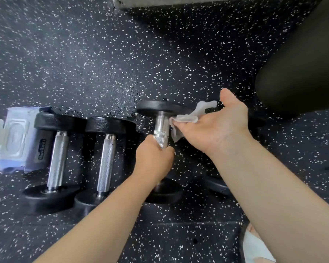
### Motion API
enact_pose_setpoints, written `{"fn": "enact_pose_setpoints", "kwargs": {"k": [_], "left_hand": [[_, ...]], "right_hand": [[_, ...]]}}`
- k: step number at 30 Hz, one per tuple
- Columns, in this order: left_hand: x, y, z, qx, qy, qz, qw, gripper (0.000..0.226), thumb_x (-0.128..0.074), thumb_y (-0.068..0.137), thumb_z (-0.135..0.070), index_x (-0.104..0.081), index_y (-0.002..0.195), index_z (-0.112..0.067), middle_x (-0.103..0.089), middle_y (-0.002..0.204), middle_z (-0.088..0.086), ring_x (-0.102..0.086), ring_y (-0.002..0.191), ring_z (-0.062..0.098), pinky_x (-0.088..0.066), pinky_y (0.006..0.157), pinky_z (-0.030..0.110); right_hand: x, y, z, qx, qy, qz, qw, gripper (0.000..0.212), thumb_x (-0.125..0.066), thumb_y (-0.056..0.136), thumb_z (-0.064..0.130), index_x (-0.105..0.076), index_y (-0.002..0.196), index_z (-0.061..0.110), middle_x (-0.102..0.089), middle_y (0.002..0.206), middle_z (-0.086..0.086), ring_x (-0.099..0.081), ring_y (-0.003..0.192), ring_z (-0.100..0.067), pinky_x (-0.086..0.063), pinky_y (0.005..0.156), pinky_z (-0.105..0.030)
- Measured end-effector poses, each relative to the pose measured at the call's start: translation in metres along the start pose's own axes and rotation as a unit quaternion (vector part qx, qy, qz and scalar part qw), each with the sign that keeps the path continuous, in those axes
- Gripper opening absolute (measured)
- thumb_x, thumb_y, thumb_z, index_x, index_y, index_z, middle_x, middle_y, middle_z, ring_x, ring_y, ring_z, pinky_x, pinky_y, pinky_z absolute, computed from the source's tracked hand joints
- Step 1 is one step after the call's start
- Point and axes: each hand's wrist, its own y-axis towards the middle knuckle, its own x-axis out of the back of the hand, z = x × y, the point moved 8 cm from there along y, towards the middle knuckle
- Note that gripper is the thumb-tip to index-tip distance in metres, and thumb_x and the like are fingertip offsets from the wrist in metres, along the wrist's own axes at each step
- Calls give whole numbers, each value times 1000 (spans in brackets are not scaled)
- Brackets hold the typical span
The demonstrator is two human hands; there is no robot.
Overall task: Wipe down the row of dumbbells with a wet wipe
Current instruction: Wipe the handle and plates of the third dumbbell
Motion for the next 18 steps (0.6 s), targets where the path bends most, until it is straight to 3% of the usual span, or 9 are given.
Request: {"fn": "enact_pose_setpoints", "kwargs": {"k": [1, 3, 6, 8, 10, 13, 15, 18], "left_hand": [[-3, -4, -1, 12, -59, 23, 998, 9, -60, 75, -13, -53, 79, -9, -58, 66, 8, -54, 57, 21, -45, 50, 27], [-13, -14, -4, 39, -153, 83, 984, 13, -57, 74, -2, -49, 66, -8, -52, 53, 10, -46, 41, 19, -40, 43, 23], [-33, -28, -11, 100, -271, 217, 933, 24, -50, 74, 8, -45, 59, -9, -44, 46, 8, -39, 36, 17, -37, 44, 23], [-45, -37, -14, 147, -321, 306, 884, 24, -49, 70, 8, -44, 57, -11, -41, 46, 4, -38, 36, 16, -38, 44, 23], [-50, -41, -14, 176, -325, 340, 864, 20, -52, 68, 3, -46, 56, -13, -43, 47, 3, -39, 38, 15, -38, 45, 23], [-47, -35, -8, 173, -274, 284, 902, 12, -61, 83, -14, -57, 73, -9, -52, 59, 3, -50, 46, 14, -43, 49, 24], [-40, -25, -6, 143, -228, 214, 939, 26, -66, 82, -32, -61, 96, -11, -57, 73, 3, -56, 55, 16, -49, 56, 28], [-36, -15, -7, 99, -206, 161, 960, 39, -59, 83, -50, -50, 105, -20, -59, 82, 4, -61, 67, 21, -54, 68, 38]], "right_hand": [[1, 3, -1, 2, -4, 3, 1000, 59, -48, 90, 49, -41, 132, 9, -58, 120, -18, -56, 111, -39, -46, 90, -46], [6, 10, -1, 4, -2, 0, 1000, 55, -44, 92, 50, -46, 129, 10, -59, 119, -16, -60, 106, -33, -49, 89, -41], [22, 18, 4, 17, -2, -21, 1000, 58, -43, 93, 52, -50, 130, 8, -60, 124, -13, -61, 109, -29, -45, 100, -42], [30, 21, 8, 20, 0, -27, 999, 48, -45, 93, 50, -55, 119, 11, -60, 121, -6, -62, 100, -24, -49, 91, -34], [32, 23, 9, 18, 3, -19, 1000, 29, -46, 94, 41, -53, 96, 13, -56, 109, -5, -58, 84, -21, -51, 81, -27], [32, 24, 11, 20, -3, -10, 1000, 15, -46, 95, 24, -47, 89, 11, -56, 95, -10, -58, 76, -25, -55, 72, -32], [29, 26, 10, 13, -13, 9, 1000, 16, -41, 92, 14, -47, 78, 7, -52, 80, -11, -50, 67, -24, -48, 77, -31], [30, 31, 11, 3, -43, 14, 999, 20, -33, 88, 6, -42, 71, 10, -42, 76, -7, -40, 63, -17, -40, 63, -23]]}}
